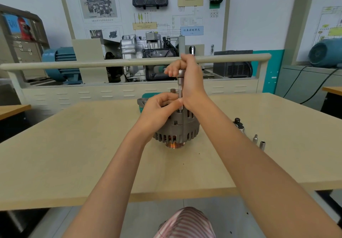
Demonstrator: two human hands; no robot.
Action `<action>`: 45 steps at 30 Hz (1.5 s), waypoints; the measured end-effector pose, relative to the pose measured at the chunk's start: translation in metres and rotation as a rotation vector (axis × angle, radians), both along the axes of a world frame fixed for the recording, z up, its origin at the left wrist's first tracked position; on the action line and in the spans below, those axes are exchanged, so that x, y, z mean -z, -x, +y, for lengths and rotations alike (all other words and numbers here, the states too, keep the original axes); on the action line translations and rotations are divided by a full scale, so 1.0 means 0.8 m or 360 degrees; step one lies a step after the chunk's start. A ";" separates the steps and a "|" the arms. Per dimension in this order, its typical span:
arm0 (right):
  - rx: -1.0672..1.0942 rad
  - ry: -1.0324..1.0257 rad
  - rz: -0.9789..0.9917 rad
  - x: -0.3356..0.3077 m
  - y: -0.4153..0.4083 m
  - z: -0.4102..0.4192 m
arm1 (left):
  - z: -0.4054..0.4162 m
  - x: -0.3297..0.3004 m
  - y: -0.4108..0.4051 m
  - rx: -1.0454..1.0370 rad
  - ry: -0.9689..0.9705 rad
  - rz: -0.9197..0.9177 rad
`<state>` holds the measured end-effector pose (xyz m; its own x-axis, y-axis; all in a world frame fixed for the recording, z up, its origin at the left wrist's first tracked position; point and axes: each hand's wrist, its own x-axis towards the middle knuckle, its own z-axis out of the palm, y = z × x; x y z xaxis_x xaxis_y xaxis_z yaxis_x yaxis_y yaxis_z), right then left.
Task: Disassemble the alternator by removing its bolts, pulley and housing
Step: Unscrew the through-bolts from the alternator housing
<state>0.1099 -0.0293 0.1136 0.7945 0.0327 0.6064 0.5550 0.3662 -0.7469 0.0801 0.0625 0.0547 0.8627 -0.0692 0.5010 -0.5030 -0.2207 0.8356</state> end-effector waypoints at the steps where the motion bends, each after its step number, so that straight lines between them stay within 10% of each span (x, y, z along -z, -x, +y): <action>1: 0.0137 0.0020 -0.0041 0.003 0.002 0.002 | 0.000 0.000 -0.001 -0.0006 -0.0014 0.0001; 8: 0.1863 0.0829 -0.0702 0.041 0.015 0.009 | -0.001 0.002 0.000 -0.0030 -0.0039 -0.0117; 22: -0.0052 0.0023 -0.0031 0.001 0.001 -0.008 | 0.001 0.001 0.000 0.0061 0.0028 -0.0009; 32: 0.1759 0.0894 -0.0643 0.032 0.017 0.021 | 0.004 0.006 -0.002 -0.0050 0.0016 -0.0093; 42: -0.0116 0.0103 -0.0055 0.000 0.005 -0.004 | 0.006 0.001 0.001 0.0104 -0.0018 -0.0055; 45: -0.0220 0.0019 -0.0012 -0.002 0.003 -0.005 | 0.004 0.002 -0.001 0.0034 0.0005 -0.0055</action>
